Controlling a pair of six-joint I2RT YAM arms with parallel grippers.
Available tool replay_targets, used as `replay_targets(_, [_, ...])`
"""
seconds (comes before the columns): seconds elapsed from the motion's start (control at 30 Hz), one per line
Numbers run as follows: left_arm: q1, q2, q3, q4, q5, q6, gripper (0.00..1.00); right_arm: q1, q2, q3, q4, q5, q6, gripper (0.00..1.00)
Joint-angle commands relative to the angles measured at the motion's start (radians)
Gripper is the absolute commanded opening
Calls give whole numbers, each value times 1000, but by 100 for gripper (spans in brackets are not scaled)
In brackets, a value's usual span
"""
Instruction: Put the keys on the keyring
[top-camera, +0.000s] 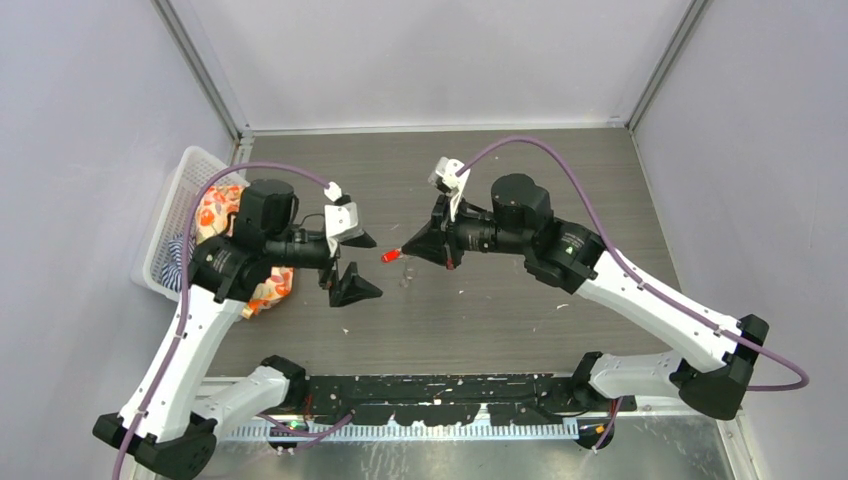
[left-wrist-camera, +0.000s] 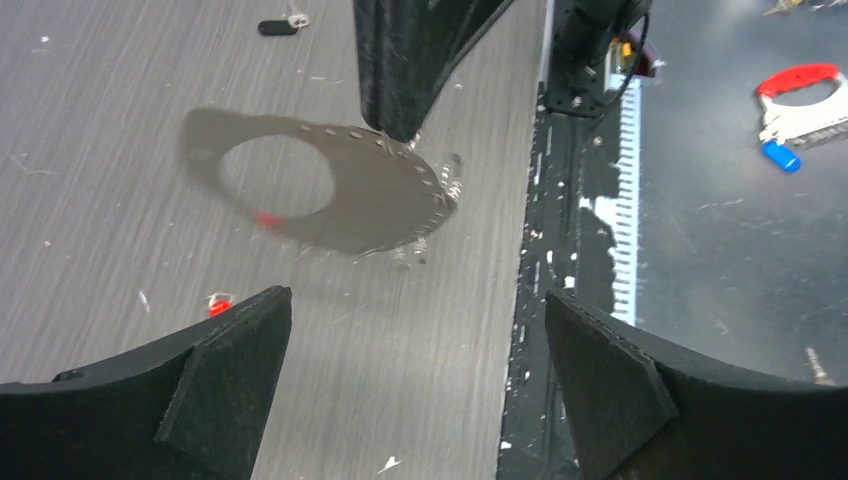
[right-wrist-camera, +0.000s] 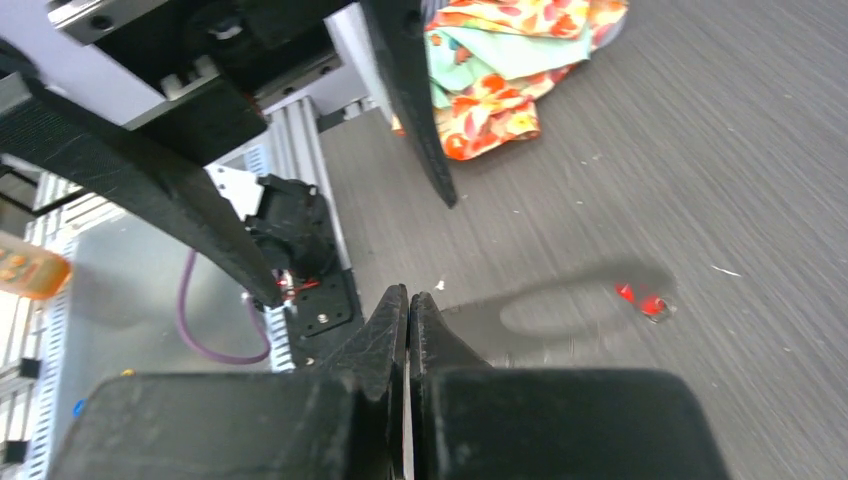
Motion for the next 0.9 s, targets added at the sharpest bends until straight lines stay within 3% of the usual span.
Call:
replay_targets(0.0, [-15, -38, -13, 131, 66, -205, 96, 38, -31, 23, 72, -71, 47, 1])
replay_targets(0.37, [-21, -62, 20, 131, 182, -241, 54, 90, -59, -1, 211, -129, 133, 1])
replay_targets(0.57, [-21, -83, 18, 157, 230, -312, 46, 98, -75, -33, 286, -156, 178, 1])
replay_targets(0.87, [-23, -108, -33, 306, 242, -467, 43, 111, -51, -30, 336, -158, 181, 1])
